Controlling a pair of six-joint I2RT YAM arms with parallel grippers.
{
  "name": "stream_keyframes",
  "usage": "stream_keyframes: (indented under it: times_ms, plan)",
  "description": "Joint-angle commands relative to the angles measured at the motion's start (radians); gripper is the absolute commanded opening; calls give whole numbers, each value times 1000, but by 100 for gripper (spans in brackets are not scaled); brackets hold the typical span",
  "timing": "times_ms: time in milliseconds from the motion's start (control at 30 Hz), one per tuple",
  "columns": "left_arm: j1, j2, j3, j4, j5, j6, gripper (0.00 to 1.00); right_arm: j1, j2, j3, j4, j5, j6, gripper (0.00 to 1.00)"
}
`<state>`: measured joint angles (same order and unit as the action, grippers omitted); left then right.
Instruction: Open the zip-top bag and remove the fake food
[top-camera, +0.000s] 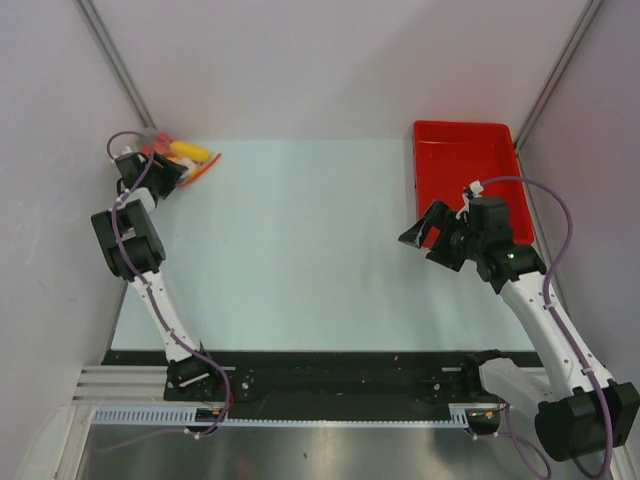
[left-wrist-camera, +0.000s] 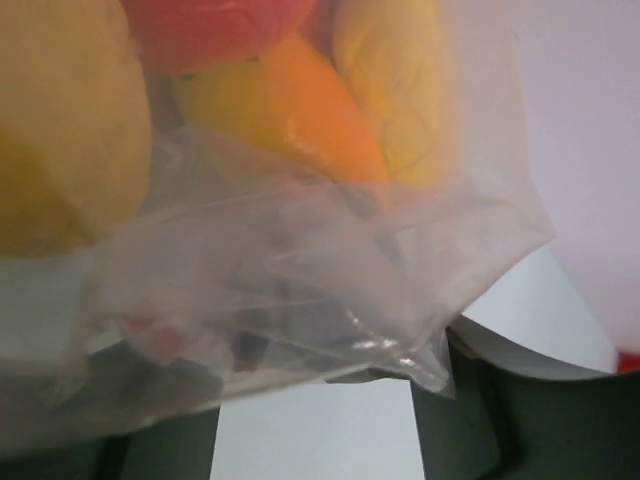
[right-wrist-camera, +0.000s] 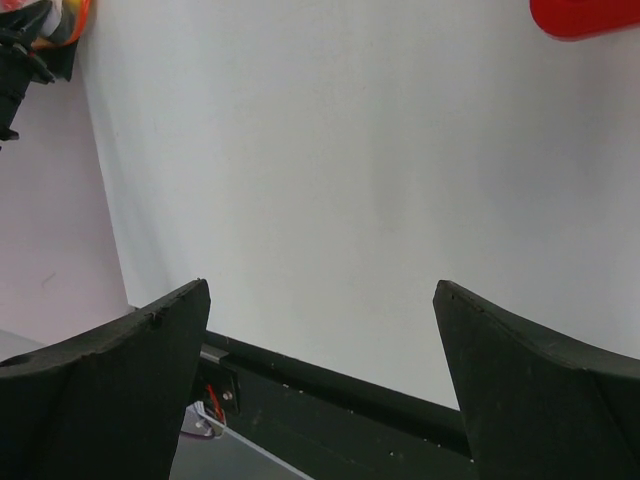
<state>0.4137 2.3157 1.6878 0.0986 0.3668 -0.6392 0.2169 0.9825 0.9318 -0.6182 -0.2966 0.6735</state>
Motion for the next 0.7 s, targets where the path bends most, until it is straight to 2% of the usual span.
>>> stream_keyframes:
  times_ms: [0,167,200,467,600,667]
  plan:
    - [0,2,55,81,58,-37,52,22,48,13,74,-15,26,100]
    - [-10,-22,43,70,93,-24,30,42,68,24,84,-24,-9,100]
    - [-16,-32,29,63,98,-17,21,42,70,25,86,-26,-17,100]
    - [-39,-191,-97,1,116,19,12,47,77,15,97,-39,-100,100]
    - [-65,-303,-247,-6,118,1,11,67,90,10,159,-56,-130,100]
    - [-82,-350,-302,-31,119,-26,10,84,119,9,189,-18,-150,100]
